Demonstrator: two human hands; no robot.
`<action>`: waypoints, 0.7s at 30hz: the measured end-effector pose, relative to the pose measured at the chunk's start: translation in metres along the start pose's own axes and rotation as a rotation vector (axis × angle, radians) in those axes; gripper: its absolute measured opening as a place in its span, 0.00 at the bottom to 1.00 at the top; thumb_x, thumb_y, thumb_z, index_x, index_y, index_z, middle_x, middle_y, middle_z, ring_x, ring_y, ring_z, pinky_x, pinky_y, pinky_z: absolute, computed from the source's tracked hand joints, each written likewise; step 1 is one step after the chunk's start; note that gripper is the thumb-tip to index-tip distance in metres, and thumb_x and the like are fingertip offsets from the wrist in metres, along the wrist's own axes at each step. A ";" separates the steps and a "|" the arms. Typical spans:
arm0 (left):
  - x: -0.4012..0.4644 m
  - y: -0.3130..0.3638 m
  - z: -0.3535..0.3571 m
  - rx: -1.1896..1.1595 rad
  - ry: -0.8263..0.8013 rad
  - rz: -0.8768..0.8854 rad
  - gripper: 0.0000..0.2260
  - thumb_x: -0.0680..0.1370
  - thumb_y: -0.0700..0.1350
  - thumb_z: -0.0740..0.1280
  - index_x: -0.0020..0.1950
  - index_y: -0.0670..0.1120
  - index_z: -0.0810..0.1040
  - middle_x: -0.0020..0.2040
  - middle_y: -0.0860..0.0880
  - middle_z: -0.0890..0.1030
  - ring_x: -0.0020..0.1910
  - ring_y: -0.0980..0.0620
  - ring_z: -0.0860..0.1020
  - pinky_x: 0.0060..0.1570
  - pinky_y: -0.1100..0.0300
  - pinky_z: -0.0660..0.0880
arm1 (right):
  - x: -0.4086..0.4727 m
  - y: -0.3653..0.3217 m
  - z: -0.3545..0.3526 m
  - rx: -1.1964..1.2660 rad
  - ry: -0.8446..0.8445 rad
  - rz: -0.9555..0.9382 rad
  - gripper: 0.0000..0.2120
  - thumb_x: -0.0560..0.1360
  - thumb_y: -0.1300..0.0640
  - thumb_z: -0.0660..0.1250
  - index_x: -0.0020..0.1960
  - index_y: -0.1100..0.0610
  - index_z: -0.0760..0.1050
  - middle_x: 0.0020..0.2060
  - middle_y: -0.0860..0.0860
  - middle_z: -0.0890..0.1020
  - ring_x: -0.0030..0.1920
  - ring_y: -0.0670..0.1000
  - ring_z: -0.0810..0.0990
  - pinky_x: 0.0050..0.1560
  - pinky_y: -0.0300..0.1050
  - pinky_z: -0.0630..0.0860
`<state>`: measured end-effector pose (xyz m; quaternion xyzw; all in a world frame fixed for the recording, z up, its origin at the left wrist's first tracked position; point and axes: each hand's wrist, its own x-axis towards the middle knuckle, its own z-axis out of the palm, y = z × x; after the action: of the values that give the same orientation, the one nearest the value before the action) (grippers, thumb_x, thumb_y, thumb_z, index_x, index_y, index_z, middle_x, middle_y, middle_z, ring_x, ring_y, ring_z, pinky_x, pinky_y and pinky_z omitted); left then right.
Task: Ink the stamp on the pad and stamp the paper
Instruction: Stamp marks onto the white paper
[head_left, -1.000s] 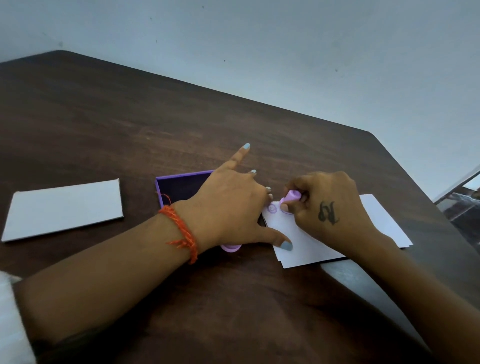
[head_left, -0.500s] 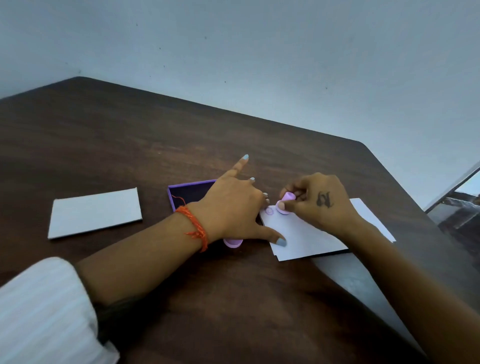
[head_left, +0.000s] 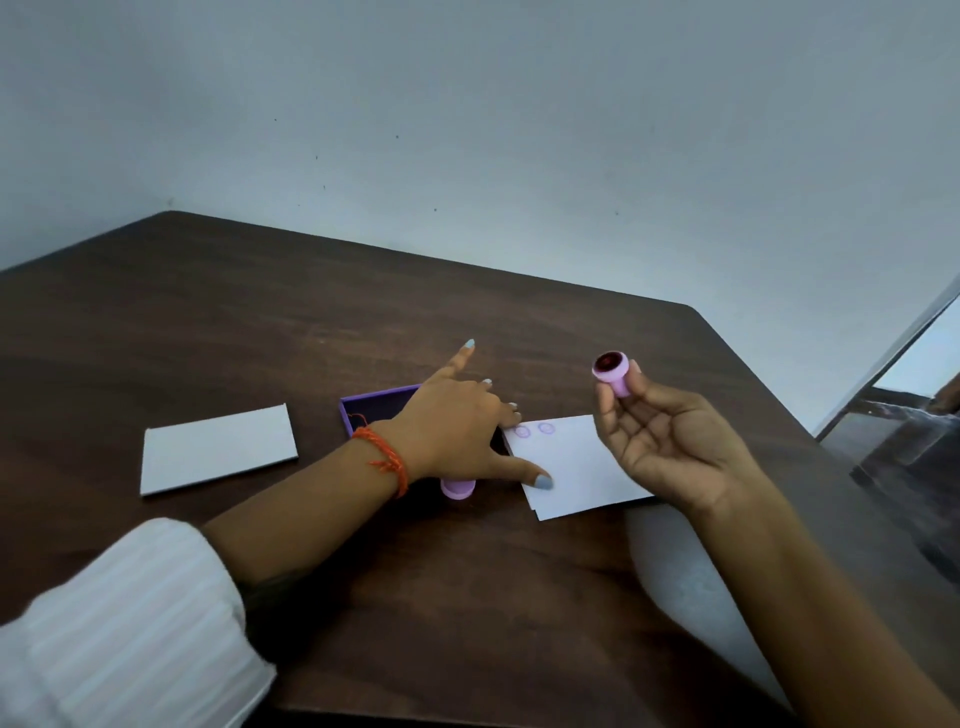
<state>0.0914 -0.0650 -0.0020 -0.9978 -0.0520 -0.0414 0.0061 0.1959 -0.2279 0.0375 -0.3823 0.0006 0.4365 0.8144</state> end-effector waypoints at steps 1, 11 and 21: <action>-0.001 0.000 -0.001 -0.024 0.000 -0.008 0.38 0.67 0.73 0.53 0.69 0.50 0.67 0.69 0.52 0.72 0.72 0.49 0.62 0.67 0.50 0.28 | -0.001 0.003 -0.001 0.021 -0.003 0.012 0.05 0.60 0.67 0.70 0.36 0.66 0.82 0.37 0.57 0.86 0.39 0.51 0.85 0.38 0.42 0.83; -0.050 0.001 -0.032 -0.355 0.356 -0.072 0.32 0.65 0.64 0.68 0.66 0.53 0.71 0.63 0.51 0.77 0.55 0.58 0.71 0.53 0.64 0.65 | -0.005 0.025 -0.008 0.099 -0.003 0.101 0.12 0.61 0.67 0.71 0.44 0.67 0.80 0.40 0.59 0.86 0.39 0.52 0.85 0.40 0.44 0.83; -0.082 0.014 0.006 -0.470 0.246 -0.406 0.24 0.62 0.60 0.74 0.56 0.53 0.79 0.47 0.55 0.74 0.40 0.61 0.73 0.35 0.71 0.63 | -0.011 0.035 -0.005 0.038 -0.057 0.081 0.09 0.60 0.67 0.71 0.40 0.67 0.81 0.39 0.59 0.86 0.40 0.52 0.86 0.41 0.44 0.83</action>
<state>0.0121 -0.0872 -0.0154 -0.9287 -0.2374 -0.1729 -0.2262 0.1659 -0.2275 0.0161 -0.3538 0.0011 0.4796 0.8030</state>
